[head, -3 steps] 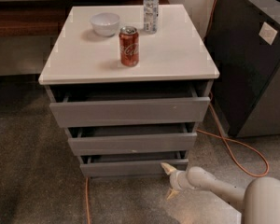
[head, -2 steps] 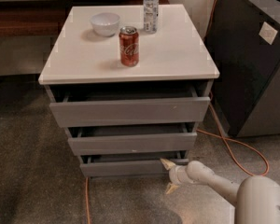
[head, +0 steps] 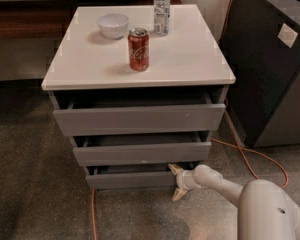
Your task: Pick orange from bottom drawer and place on counter
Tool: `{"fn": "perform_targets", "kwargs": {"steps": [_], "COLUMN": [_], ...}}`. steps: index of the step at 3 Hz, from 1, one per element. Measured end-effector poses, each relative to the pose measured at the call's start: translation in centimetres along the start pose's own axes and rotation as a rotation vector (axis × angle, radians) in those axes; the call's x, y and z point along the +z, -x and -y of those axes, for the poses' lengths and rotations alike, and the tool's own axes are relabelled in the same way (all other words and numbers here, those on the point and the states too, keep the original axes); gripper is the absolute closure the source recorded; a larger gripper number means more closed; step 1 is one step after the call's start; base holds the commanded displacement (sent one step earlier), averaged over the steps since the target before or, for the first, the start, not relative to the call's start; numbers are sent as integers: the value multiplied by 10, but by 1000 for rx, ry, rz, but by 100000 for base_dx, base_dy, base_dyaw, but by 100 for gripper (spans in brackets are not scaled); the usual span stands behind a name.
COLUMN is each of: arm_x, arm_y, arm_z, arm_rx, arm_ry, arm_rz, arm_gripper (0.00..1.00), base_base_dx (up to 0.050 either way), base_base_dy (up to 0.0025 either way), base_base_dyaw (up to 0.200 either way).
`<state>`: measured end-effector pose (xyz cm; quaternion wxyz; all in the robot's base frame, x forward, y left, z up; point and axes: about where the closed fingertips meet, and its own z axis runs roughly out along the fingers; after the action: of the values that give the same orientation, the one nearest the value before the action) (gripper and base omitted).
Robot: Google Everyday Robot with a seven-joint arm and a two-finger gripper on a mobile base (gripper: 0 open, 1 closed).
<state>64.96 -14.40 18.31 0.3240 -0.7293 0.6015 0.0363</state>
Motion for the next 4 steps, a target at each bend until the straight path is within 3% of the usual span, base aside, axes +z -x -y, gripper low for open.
{"fn": "perform_targets", "kwargs": {"steps": [1,3,4], "arm_x": [11,24,23], "arm_y": [3,4,5], "arm_z": [8,5,6], "arm_rx": [-13,-14,-14], "arm_ry": [15,38,38], "arm_rz": [-31,-57,-57], "arm_gripper": [16,78,99], "base_base_dx": [0,0,0], "base_base_dy": [0,0,0], "base_base_dyaw": [0,0,0]}}
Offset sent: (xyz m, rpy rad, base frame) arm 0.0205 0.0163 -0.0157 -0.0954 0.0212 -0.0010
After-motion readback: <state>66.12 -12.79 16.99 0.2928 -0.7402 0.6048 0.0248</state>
